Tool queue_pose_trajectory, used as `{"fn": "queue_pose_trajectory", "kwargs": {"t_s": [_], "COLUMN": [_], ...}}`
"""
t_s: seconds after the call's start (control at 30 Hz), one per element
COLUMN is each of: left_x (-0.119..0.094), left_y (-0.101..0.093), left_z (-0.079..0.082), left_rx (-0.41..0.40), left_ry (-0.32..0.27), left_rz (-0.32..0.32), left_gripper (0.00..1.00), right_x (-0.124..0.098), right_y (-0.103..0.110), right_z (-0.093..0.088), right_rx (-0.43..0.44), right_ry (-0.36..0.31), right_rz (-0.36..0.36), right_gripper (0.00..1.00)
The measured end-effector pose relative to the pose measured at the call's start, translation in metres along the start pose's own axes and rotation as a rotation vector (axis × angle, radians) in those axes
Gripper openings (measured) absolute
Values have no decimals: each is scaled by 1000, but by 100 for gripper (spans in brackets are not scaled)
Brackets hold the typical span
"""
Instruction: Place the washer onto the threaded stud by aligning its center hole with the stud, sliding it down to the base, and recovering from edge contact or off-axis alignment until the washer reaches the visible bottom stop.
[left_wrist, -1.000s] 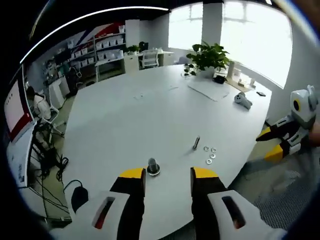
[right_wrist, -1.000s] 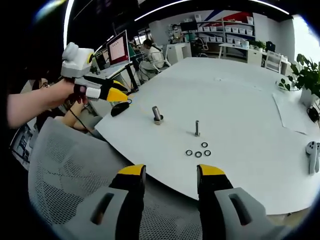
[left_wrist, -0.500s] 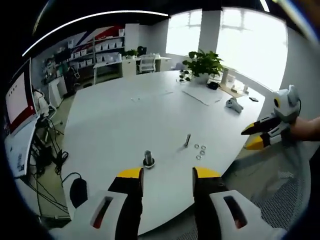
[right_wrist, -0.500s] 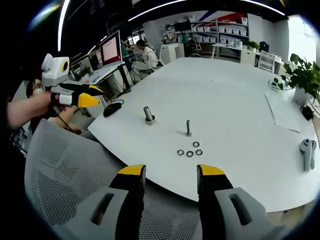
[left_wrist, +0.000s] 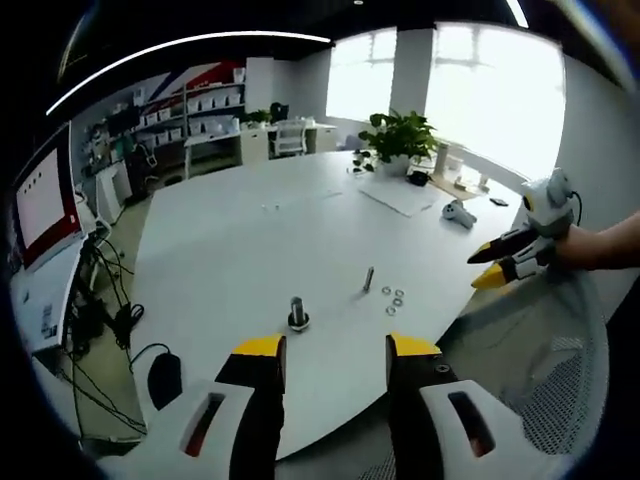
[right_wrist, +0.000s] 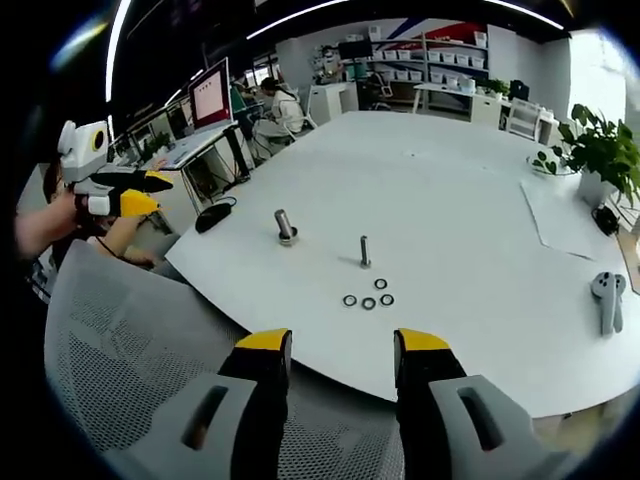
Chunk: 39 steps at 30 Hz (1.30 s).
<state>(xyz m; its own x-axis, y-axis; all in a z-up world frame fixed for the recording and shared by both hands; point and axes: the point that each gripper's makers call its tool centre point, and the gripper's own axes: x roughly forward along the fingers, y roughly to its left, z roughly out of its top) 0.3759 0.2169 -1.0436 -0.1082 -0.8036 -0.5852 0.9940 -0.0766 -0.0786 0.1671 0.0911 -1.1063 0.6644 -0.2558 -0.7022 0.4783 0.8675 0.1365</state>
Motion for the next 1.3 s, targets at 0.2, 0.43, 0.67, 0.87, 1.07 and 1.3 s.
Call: {"fn": "queue_pose_trajectory", "kwargs": {"t_s": [0.2,0.43,0.67,0.87,1.07,1.3], "left_x": [-4,-12,-18,-16,-10,-4], "left_y": [-3,-11,-10,-14,-13,-14], "left_z": [-6,-9,-17,-19,-20,-28], "left_rx": [-29,-25,-29,-15,-3,24], "left_ry": [-16,-30,-36,-41,-39,-26], "left_rz": [-9,-46,-54,-50,-51,-72], "left_gripper": [38,38,38,38,37,35], "right_x": [-2,-3,-4,-7,-4,-6], "right_y": [-3,-7,-9,-10,-15,-14], "right_z": [0,1,1,2,0,1], "right_rx": [5,17,24,28,35,39], "right_ry": [2,-1,-4,-5,-6,-5], "right_rz": [-14,-32,-46,-57,-64,-70], "right_gripper": [44,44,44,44,44,44]}}
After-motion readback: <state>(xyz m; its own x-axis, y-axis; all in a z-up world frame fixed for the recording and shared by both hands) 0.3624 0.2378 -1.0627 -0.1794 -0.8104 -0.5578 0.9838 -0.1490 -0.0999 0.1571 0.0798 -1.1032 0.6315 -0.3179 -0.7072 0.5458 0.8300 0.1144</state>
